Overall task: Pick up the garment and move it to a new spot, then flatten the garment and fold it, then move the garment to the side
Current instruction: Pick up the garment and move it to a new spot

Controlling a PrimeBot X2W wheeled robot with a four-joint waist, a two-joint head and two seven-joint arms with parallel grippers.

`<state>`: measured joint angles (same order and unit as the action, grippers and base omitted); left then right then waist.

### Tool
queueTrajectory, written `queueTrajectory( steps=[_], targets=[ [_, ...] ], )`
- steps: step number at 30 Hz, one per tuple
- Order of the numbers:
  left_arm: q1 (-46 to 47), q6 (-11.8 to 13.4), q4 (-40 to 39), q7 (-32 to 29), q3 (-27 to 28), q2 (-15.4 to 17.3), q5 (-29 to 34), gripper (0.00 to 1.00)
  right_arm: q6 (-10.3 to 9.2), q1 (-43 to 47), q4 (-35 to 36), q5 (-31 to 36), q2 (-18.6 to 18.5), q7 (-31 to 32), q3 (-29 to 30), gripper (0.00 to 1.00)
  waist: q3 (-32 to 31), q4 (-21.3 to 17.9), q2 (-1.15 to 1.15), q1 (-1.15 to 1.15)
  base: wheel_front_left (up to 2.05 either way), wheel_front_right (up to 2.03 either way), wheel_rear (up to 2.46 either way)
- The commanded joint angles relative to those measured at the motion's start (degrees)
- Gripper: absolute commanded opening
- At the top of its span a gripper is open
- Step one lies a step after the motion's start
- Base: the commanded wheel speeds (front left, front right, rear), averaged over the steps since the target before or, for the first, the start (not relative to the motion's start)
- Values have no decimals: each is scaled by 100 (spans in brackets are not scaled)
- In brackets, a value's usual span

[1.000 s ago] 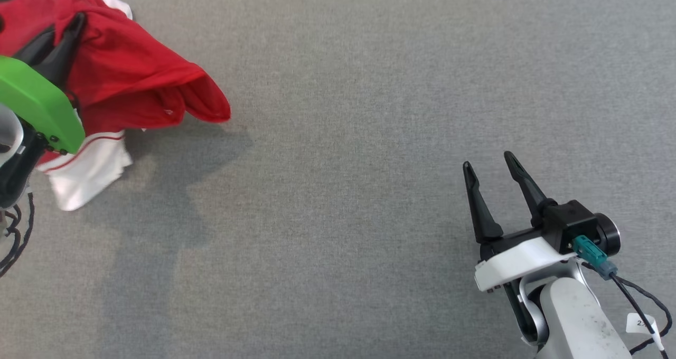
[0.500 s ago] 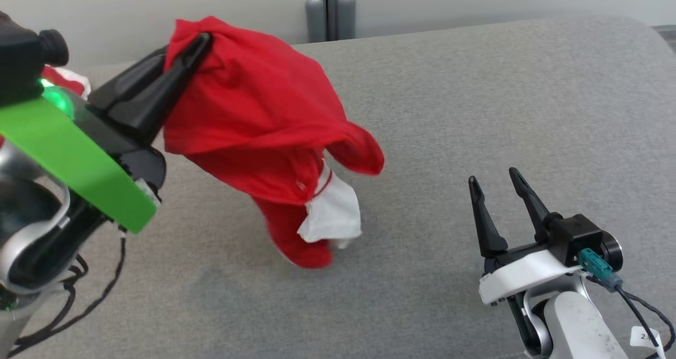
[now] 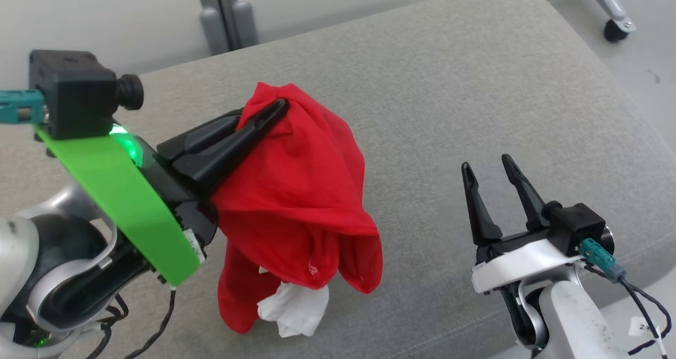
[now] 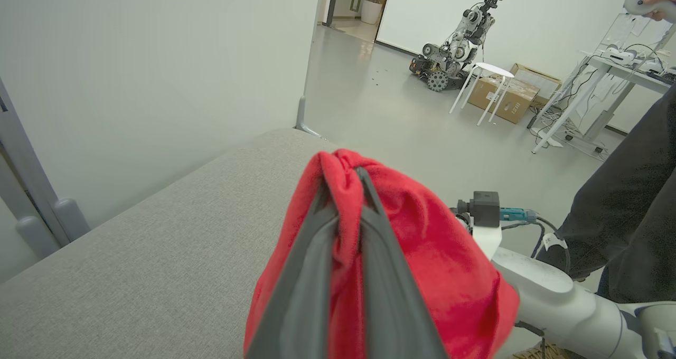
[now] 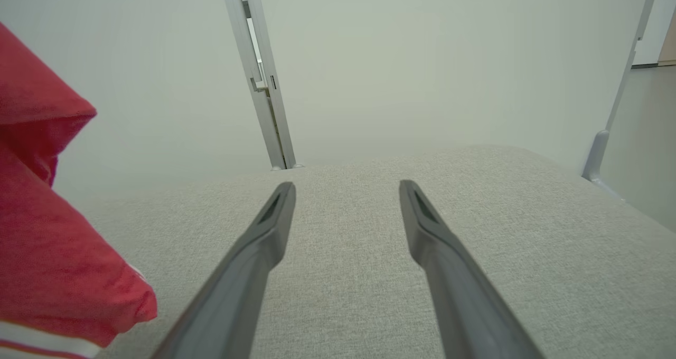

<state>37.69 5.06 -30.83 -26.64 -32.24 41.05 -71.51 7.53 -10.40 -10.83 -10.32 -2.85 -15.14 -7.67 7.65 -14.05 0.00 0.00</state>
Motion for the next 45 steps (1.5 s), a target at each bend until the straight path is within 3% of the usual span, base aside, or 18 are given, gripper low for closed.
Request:
queueTrajectory(
  steps=[1,5,11,15,16,17,18,24,30,37,45],
  targets=[
    [67,-1,136,-45,-33,-1,31,0,-8,-97,35,-61,-6,-2,-11,100,429,-659,0,0,0,0,0],
    [398,-69,959,-202,-208,-96,260,0,-8,-220,106,-278,-1,-2,-123,100,846,-1144,0,0,0,0,0],
    [1007,-481,2378,-179,-550,-405,774,0,-8,-290,178,-596,5,-2,-217,100,1326,-1630,0,0,0,0,0],
    [1271,-752,3320,176,-644,-644,1120,1,-8,-335,218,-755,0,-2,-283,100,1539,-1840,0,0,0,0,0],
    [1354,-792,3576,348,-664,-664,1310,40,-8,-329,228,-795,-1,-2,-250,100,1577,-1851,0,0,0,0,0],
    [1399,-815,3784,493,-694,-660,1484,49,-8,-337,236,-816,0,-2,-231,100,1603,-1855,0,0,0,0,0],
    [1423,-852,4039,671,-741,-681,1653,100,-7,-349,252,-845,3,-2,-221,100,1626,-1855,0,0,0,0,0],
    [1317,-1011,4843,1448,-752,-865,1896,100,-7,-368,209,-768,-2,-2,-166,100,1582,-1678,0,0,0,0,0],
    [1131,-1085,4860,2352,-787,-961,2220,100,-7,-430,217,-499,-7,-2,-50,100,1415,-1180,0,0,0,0,0],
    [570,-743,4504,3466,-810,-1193,2641,100,-8,-435,222,-53,-11,-2,268,100,1041,-453,0,0,0,0,0],
    [-632,-4,4060,4163,-393,-1424,2880,100,-8,-160,283,449,-13,-2,691,100,455,270,0,0,0,0,0]
  ],
)
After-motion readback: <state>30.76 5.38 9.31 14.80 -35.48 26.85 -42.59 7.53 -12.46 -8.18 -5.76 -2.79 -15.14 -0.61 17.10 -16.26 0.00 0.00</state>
